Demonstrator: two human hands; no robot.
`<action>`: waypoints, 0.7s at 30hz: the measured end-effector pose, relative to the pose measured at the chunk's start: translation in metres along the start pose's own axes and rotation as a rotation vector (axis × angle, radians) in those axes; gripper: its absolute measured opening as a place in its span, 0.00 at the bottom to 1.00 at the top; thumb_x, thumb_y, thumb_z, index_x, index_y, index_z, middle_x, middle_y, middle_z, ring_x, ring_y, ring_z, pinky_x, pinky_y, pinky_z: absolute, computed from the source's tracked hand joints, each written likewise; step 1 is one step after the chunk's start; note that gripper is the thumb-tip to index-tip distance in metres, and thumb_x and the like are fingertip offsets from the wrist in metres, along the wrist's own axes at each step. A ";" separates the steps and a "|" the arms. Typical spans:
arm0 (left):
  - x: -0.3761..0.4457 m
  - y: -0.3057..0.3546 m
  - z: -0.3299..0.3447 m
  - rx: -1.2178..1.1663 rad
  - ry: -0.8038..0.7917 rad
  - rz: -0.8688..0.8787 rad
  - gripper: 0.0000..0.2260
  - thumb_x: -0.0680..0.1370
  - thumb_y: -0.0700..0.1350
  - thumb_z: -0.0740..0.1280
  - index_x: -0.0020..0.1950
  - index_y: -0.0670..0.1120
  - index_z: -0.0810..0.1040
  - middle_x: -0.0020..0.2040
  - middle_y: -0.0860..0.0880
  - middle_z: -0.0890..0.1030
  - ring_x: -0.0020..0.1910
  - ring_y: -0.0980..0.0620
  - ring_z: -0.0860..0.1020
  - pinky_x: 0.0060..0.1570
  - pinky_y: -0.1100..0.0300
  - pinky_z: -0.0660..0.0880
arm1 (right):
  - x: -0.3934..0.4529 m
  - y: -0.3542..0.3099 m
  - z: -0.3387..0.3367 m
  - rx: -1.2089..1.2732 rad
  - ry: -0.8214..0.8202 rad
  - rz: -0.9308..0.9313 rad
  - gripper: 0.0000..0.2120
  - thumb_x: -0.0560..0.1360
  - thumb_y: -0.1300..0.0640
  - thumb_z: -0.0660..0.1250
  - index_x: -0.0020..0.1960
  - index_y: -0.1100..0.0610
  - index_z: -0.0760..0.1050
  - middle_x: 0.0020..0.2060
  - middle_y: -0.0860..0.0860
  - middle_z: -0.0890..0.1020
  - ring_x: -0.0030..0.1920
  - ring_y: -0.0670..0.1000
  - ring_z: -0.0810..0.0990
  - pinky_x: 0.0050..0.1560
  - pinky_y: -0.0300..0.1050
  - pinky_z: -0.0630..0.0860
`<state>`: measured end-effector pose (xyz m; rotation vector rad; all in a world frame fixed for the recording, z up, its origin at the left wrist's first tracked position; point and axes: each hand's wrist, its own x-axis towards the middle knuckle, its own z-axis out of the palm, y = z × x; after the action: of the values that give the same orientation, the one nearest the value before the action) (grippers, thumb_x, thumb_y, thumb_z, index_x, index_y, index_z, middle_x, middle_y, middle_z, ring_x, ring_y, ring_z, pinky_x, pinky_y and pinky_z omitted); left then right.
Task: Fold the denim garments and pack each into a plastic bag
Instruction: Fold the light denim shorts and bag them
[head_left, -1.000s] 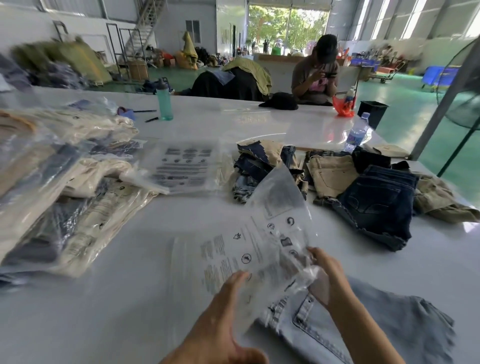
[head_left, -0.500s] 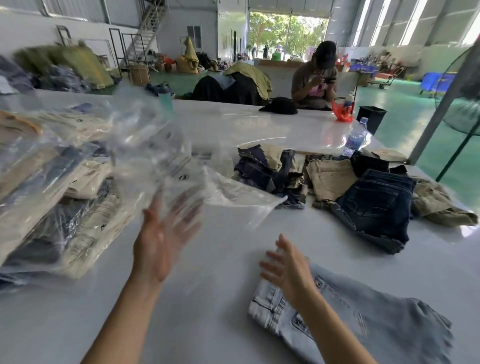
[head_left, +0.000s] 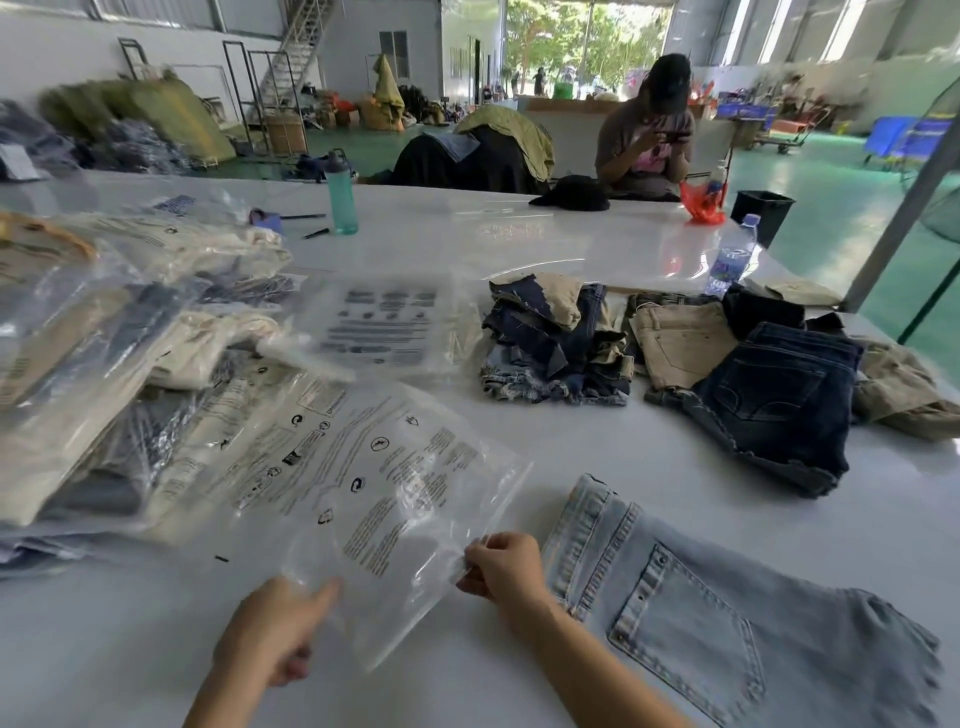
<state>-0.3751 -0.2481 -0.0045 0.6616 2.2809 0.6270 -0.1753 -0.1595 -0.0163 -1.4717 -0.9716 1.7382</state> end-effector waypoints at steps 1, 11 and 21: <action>-0.007 0.005 -0.004 0.344 0.056 0.067 0.15 0.76 0.57 0.66 0.43 0.44 0.77 0.34 0.47 0.83 0.33 0.48 0.82 0.28 0.64 0.71 | 0.001 0.002 0.001 -0.022 0.011 -0.005 0.11 0.74 0.73 0.64 0.33 0.66 0.71 0.21 0.55 0.75 0.20 0.49 0.77 0.25 0.40 0.77; -0.022 0.066 0.069 -0.048 -0.214 0.658 0.17 0.69 0.46 0.77 0.56 0.46 0.79 0.42 0.52 0.82 0.37 0.57 0.80 0.42 0.68 0.76 | -0.003 -0.005 -0.008 0.075 -0.088 0.002 0.10 0.77 0.66 0.65 0.37 0.62 0.75 0.30 0.56 0.79 0.30 0.51 0.79 0.35 0.40 0.79; -0.013 0.071 0.076 -0.097 -0.071 0.720 0.10 0.75 0.37 0.68 0.38 0.49 0.77 0.30 0.51 0.81 0.27 0.60 0.79 0.30 0.67 0.77 | -0.008 -0.019 -0.029 -0.092 0.001 -0.082 0.08 0.74 0.70 0.62 0.41 0.74 0.78 0.29 0.59 0.79 0.26 0.49 0.80 0.34 0.41 0.80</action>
<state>-0.2924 -0.1829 -0.0067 1.4463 1.8980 1.0112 -0.1454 -0.1536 0.0013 -1.4686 -1.1087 1.6538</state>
